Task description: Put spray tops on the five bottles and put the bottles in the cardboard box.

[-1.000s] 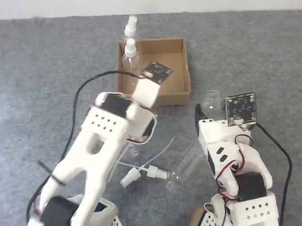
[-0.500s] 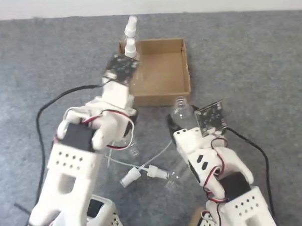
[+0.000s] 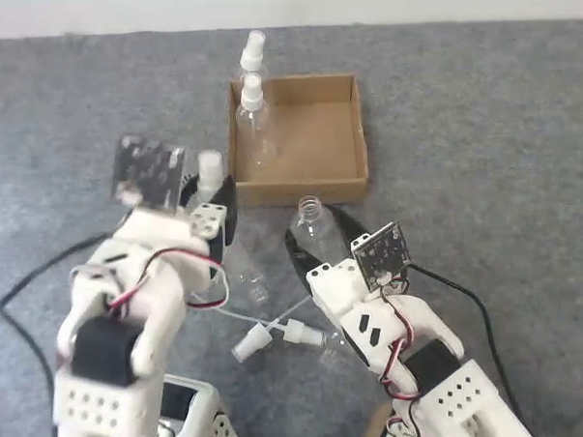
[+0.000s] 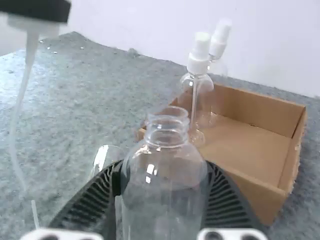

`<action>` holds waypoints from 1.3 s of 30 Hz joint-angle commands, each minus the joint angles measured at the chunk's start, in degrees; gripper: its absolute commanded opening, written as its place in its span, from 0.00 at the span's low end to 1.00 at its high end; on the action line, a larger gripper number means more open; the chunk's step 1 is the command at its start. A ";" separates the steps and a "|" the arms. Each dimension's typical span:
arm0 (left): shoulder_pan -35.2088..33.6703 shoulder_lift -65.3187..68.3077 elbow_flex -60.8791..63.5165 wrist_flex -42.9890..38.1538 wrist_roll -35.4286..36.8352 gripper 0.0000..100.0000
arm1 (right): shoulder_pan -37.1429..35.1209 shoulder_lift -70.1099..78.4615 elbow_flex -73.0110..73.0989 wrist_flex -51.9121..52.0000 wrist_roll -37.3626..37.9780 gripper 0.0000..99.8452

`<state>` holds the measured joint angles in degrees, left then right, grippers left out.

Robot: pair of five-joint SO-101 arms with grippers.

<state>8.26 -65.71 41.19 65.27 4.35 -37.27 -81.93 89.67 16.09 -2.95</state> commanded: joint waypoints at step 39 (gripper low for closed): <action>4.48 -29.71 5.58 -11.52 11.34 0.01 | -14.02 -1.01 7.03 -13.23 11.08 0.07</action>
<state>12.04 -95.16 46.90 54.73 16.40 -50.81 -81.93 95.56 4.66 6.81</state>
